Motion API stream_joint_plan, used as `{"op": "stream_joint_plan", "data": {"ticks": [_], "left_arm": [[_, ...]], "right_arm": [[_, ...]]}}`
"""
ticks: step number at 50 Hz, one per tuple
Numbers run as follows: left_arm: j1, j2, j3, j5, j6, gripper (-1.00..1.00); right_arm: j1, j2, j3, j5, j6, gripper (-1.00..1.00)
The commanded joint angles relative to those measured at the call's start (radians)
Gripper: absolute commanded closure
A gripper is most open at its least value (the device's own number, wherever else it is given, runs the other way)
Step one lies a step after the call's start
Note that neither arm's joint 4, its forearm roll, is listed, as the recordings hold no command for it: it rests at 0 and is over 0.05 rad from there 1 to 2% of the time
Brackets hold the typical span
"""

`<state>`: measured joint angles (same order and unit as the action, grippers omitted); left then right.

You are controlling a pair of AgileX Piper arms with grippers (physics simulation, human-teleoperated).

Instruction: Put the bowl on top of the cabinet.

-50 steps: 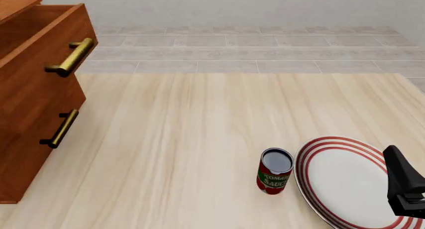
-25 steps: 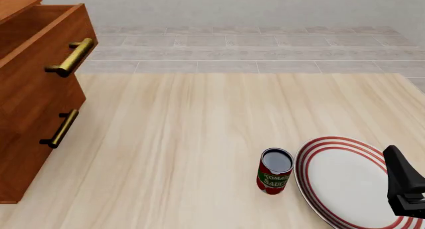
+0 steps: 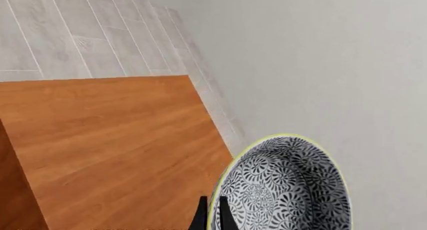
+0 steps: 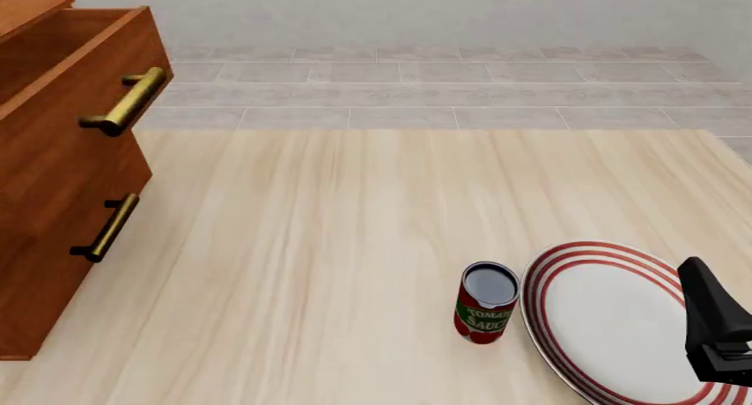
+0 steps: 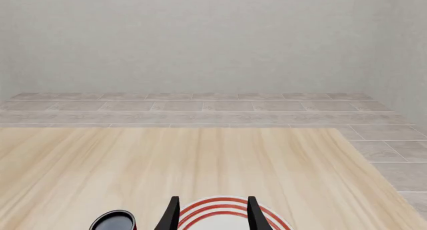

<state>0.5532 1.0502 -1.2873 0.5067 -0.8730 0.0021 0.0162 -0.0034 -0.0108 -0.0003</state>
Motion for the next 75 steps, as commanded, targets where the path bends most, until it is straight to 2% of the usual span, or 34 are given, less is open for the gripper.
{"op": "stream_joint_plan", "data": {"ticks": [1,5,21,31,47,75], "left_arm": [[-0.029,0.037,-0.072,0.060,0.017,1.00],[-0.047,0.057,-0.088,0.075,0.021,1.00],[-0.019,0.097,-0.120,0.120,0.024,1.00],[0.063,0.120,-0.137,0.151,0.041,1.00],[0.134,0.147,-0.180,0.164,0.067,1.00],[0.101,0.199,-0.224,0.171,0.137,1.00]], "right_arm": [[0.000,0.000,0.000,0.000,0.000,-1.00],[0.000,0.000,0.000,0.000,0.000,-1.00],[0.000,0.000,0.000,0.000,0.000,-1.00],[0.000,0.000,0.000,0.000,0.000,-1.00],[0.000,0.000,0.000,0.000,0.000,-1.00],[0.000,0.000,0.000,0.000,0.000,-1.00]]}}
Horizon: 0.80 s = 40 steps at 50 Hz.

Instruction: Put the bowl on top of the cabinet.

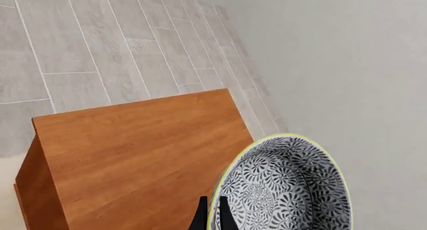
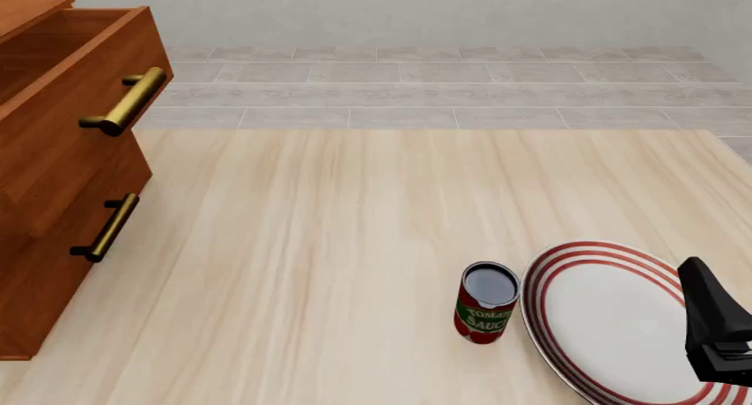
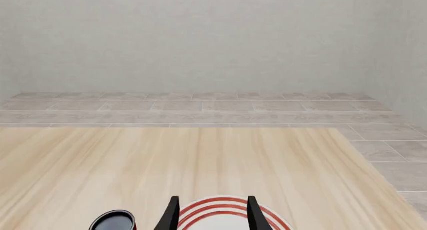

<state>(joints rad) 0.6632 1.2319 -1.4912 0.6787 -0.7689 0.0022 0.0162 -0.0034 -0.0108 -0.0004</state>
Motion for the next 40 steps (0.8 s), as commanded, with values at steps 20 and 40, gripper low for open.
{"op": "stream_joint_plan", "data": {"ticks": [20,40], "left_arm": [[-0.032,0.016,0.007,-0.022,0.079,1.00],[-0.059,0.019,0.038,-0.045,0.114,1.00]], "right_arm": [[0.000,0.000,0.000,0.000,0.000,-1.00],[0.000,0.000,0.000,0.000,0.000,-1.00]]}}
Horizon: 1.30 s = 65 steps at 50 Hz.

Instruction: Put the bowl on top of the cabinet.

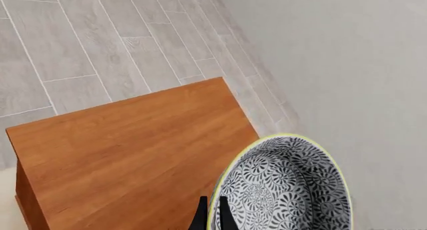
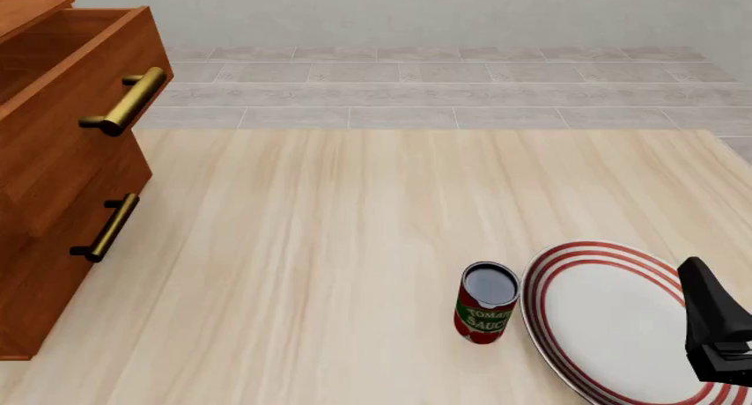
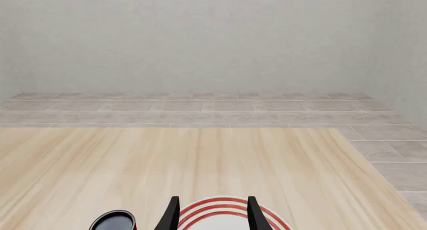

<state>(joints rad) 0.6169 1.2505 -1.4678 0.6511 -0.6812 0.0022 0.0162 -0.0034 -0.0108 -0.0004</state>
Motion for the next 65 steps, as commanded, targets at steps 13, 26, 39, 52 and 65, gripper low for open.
{"op": "stream_joint_plan", "data": {"ticks": [13,26,39,52,65], "left_arm": [[-0.017,0.011,0.037,-0.037,0.044,1.00],[-0.010,0.016,0.064,-0.058,0.062,1.00],[-0.003,0.022,0.069,-0.067,0.074,1.00],[0.011,0.024,0.068,-0.079,0.090,1.00],[0.013,0.035,0.074,-0.097,0.102,1.00]], "right_arm": [[0.000,0.000,0.000,0.000,0.000,-1.00],[0.000,0.000,0.000,0.000,0.000,-1.00],[0.000,0.000,0.000,0.000,0.000,-1.00],[0.000,-0.001,0.000,0.000,0.000,-1.00],[0.000,0.000,0.000,0.000,0.000,-1.00]]}}
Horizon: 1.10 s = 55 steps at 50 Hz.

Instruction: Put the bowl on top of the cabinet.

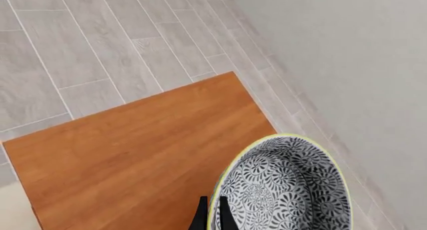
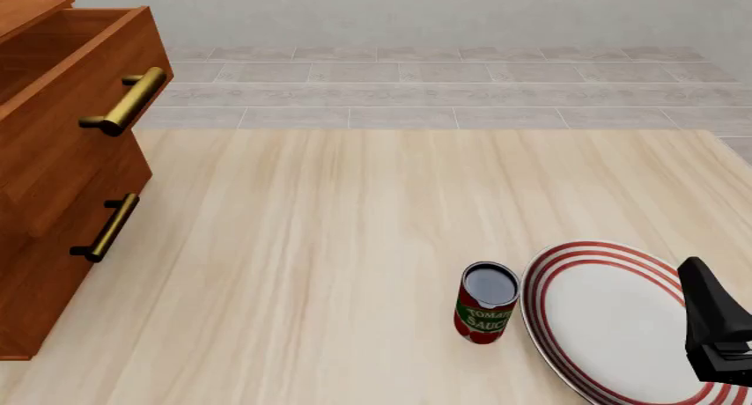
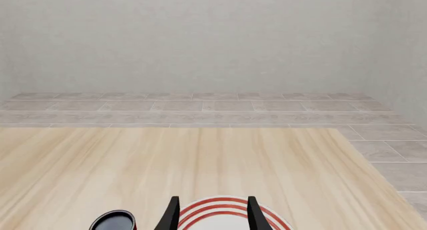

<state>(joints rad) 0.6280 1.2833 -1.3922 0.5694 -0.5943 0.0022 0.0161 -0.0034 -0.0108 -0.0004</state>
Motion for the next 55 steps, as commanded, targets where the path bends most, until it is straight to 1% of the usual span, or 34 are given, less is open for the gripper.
{"op": "stream_joint_plan", "data": {"ticks": [1,8,13,14,16,17,18,23,36,42,43,45,48,49,55], "left_arm": [[0.007,0.001,0.002,-0.017,0.015,1.00],[-0.003,0.008,0.004,-0.028,0.025,1.00],[-0.013,0.010,0.011,-0.034,0.018,1.00],[-0.049,0.024,0.008,-0.035,0.002,1.00],[-0.027,0.019,0.006,-0.029,0.014,1.00],[-0.031,0.019,0.003,-0.028,0.014,1.00],[-0.035,0.021,0.002,-0.026,0.010,-1.00],[-0.031,0.024,-0.015,-0.010,0.033,-1.00],[-0.024,-0.009,-0.018,-0.003,0.033,-1.00],[-0.026,-0.076,-0.011,-0.004,0.025,-1.00],[-0.037,-0.111,-0.010,-0.006,0.020,-1.00],[-0.052,-0.126,-0.010,-0.004,0.019,-1.00],[-0.065,-0.185,0.000,-0.004,0.014,-1.00],[-0.081,-0.192,0.005,0.001,0.010,-1.00],[-0.109,-0.249,0.030,0.008,-0.001,-1.00]], "right_arm": [[0.000,0.000,0.000,0.000,0.000,-1.00],[0.000,0.000,0.000,0.000,0.000,-1.00],[0.000,0.000,0.000,0.000,0.000,-1.00],[0.000,0.000,0.000,0.000,0.000,-1.00],[0.000,0.000,0.000,0.000,0.000,-1.00],[0.000,0.000,0.000,0.000,0.000,-1.00],[0.000,0.000,0.000,0.000,0.000,-1.00],[0.000,0.000,0.000,0.000,0.000,-1.00],[0.000,0.000,0.000,0.000,0.000,-1.00],[0.000,0.000,0.000,0.000,0.000,-1.00],[0.000,0.000,0.000,0.000,0.000,-1.00],[0.000,0.000,0.000,0.000,0.000,-1.00],[0.000,0.000,0.000,0.000,0.000,-1.00],[0.000,0.000,0.000,0.000,0.000,-1.00],[0.000,0.000,0.000,0.000,0.000,-1.00]]}}
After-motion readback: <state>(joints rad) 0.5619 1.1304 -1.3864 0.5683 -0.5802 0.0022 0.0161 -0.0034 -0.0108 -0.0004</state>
